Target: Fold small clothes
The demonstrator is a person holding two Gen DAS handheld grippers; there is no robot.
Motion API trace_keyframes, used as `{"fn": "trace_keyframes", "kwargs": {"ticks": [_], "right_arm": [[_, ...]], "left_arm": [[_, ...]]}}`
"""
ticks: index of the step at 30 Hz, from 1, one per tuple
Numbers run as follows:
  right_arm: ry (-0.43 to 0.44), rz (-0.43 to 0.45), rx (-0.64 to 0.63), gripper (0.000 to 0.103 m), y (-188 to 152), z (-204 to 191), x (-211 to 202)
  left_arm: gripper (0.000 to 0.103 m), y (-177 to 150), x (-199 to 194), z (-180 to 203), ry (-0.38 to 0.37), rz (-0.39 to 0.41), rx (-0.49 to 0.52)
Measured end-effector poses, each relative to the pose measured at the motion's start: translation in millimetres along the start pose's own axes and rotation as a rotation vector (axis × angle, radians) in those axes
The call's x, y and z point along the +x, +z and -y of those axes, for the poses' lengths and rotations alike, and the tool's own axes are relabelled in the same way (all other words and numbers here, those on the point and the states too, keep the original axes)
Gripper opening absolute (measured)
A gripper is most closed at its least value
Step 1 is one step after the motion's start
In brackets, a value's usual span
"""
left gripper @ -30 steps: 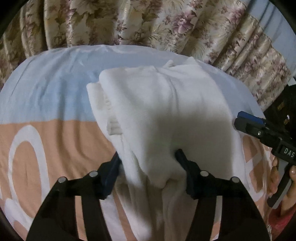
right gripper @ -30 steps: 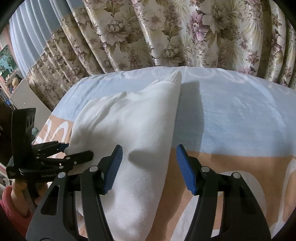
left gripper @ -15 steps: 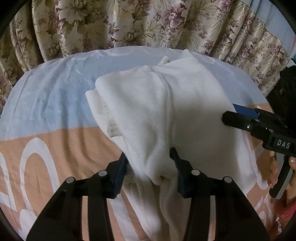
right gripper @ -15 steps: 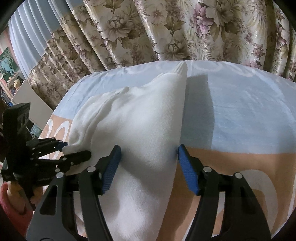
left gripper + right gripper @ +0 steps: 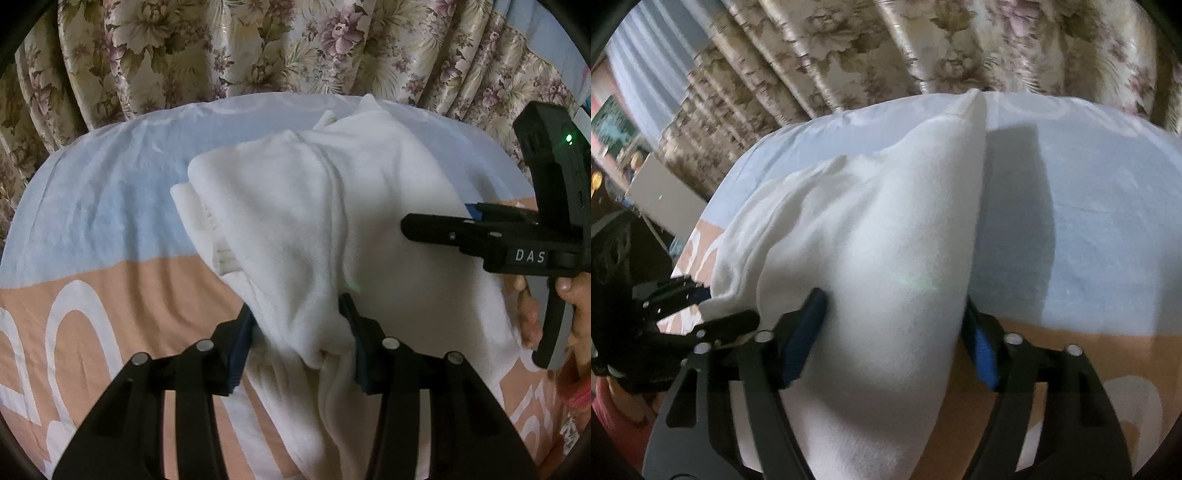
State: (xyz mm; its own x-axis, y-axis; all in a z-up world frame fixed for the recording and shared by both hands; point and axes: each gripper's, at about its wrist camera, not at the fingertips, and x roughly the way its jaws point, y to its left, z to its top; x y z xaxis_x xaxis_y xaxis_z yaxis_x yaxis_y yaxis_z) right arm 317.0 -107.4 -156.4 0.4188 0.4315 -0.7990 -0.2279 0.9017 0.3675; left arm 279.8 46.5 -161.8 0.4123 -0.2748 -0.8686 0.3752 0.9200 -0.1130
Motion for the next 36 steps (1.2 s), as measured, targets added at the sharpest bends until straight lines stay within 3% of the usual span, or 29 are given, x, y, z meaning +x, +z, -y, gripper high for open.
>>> {"fn": "trace_keyframes", "kwargs": {"ticks": [7,10,17,25,32,36], "right_arm": [[-0.076,0.022,-0.139,0.04,-3,-24,-6],[-0.116,0.062,-0.201,0.036,-8,-33,-7],[-0.122,0.144,-0.231,0.032,-14,-38,-18],[0.015,0.191,-0.147,0.032,-10,-32,-58],[0.026,0.244,-0.155,0.032,-29,-33,-104],[0.022,0.227,-0.163,0.032,-50,-25,-125]], "left_arm": [[0.045,-3,-2,6,0.028,0.016,0.024],[0.041,-3,-4,11,0.044,0.027,0.033],[0.037,-1,-14,9,0.035,0.049,-0.013],[0.036,5,-40,24,0.029,0.073,-0.031],[0.036,-3,-76,63,0.039,0.112,-0.022],[0.036,-14,-84,91,0.052,0.103,-0.021]]}}
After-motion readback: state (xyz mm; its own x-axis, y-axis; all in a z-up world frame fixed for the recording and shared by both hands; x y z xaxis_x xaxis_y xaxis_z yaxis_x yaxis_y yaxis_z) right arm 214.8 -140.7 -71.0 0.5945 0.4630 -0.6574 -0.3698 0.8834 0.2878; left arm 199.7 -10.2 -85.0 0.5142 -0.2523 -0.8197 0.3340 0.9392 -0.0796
